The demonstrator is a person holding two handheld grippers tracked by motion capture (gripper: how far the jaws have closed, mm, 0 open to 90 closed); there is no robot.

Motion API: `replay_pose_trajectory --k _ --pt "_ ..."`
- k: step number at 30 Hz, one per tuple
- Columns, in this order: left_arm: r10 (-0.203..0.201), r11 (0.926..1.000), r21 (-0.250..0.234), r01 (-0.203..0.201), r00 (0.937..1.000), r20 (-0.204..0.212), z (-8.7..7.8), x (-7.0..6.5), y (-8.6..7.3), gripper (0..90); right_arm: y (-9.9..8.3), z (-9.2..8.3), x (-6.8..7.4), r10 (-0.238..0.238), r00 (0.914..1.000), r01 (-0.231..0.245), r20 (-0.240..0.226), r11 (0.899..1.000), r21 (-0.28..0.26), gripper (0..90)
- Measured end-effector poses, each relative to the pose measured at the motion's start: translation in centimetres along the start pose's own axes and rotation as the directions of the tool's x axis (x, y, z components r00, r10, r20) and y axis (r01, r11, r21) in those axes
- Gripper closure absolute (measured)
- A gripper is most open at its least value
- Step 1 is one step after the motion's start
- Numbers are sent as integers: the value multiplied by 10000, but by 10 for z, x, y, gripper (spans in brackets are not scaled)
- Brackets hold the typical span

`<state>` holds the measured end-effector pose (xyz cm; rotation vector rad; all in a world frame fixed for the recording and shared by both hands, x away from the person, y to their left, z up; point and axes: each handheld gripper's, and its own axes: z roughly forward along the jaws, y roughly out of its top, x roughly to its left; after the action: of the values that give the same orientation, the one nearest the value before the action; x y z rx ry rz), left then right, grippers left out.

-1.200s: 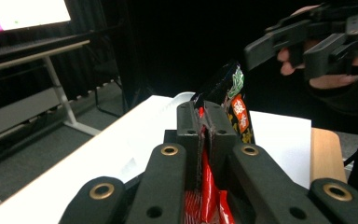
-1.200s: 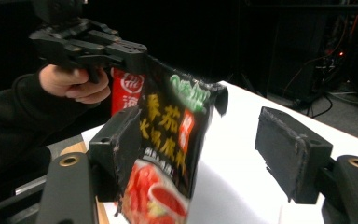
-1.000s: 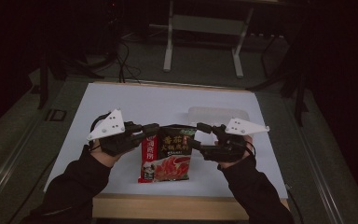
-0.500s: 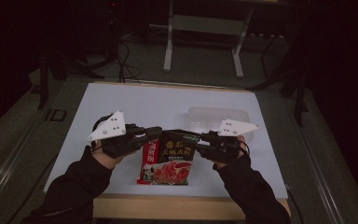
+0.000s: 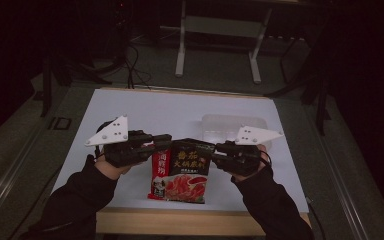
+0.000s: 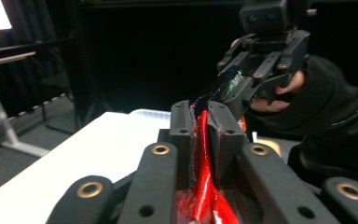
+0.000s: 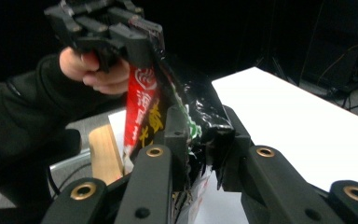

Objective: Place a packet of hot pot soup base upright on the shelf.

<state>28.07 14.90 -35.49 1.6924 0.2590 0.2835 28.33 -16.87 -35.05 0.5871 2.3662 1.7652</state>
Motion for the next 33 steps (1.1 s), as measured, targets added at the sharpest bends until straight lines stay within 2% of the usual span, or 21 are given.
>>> replay_pose_trajectory --k 3,6,8,9,10,11,12,13,15,18,20,22,24,25,28,29,31,32,33 --pt "123 9992 -390 -130 9997 -187 -3 -1 3 575 4 -4 1 -11 9999 13 127 9999 -100 777" --pt "43 9979 -638 -67 9992 -385 -7 -2 4 367 5 -8 0 20 9994 -13 352 9998 -214 776" --pt "-5 9980 -630 -36 9980 -640 -10 -2 4 335 7 -13 -2 55 9979 -33 650 9994 -331 775" --pt "-237 9981 -591 183 9955 -919 -12 -1 1 229 11 -20 -4 31 9954 17 958 9988 -494 775" --pt "-414 9975 -619 354 9943 -985 -13 1 -2 218 13 -24 -5 83 9936 -23 1123 9985 -542 775" --pt "-414 9975 -619 354 9943 -985 -13 1 -2 175 13 -24 -5 83 9936 -23 1123 9985 -542 775" --pt "-508 9972 -598 448 9935 -1020 -14 3 -4 132 16 -31 -9 248 9891 -143 1455 9972 -732 775" --pt "-608 9970 -542 546 9910 -1193 -15 4 -7 132 16 -31 -9 248 9891 -143 1455 9972 -732 775" --pt "-797 9959 -533 727 9865 -1431 -16 7 -14 122 20 -39 -13 496 9834 -333 1744 9949 -951 774" --pt "-1017 9948 -208 996 9758 -1936 -15 11 -25 35 25 -50 -19 672 9677 -379 2429 9916 -1234 772" --pt "-1007 9948 -77 1015 9706 -2186 -16 12 -34 20 28 -57 -22 666 9510 -250 3019 9899 -1396 773" --pt "-1127 9935 -106 1133 9669 -2288 -17 14 -42 20 30 -63 -26 726 9307 -176 3585 9879 -1542 772" --pt "-1320 9911 -176 1317 9614 -2413 -20 16 -51 20 32 -70 -31 861 9027 -138 4215 9851 -1715 772" --pt "-1362 9905 -171 1363 9585 -2505 -21 17 -55 21 32 -74 -34 1079 8878 -242 4474 9817 -1887 772" --pt "-1369 9899 -25 1418 9508 -2779 -23 19 -68 20 33 -84 -41 1301 8319 -108 5395 9757 -2187 773" --pt "-1293 9903 123 1382 9512 -2803 -24 19 -74 21 34 -87 -43 1348 8114 -26 5688 9738 -2272 773" --pt "-1410 9877 258 1542 9499 -2791 -25 19 -84 19 33 -93 -48 1489 7695 71 6211 9704 -2414 773" --pt "-1410 9877 258 1542 9499 -2791 -25 19 -84 19 33 -93 -48 1489 7695 71 6211 9704 -2414 773" --pt "-1549 9846 343 1715 9462 -2843 -26 19 -92 13 32 -101 -55 1664 7151 161 6789 9671 -2540 772"
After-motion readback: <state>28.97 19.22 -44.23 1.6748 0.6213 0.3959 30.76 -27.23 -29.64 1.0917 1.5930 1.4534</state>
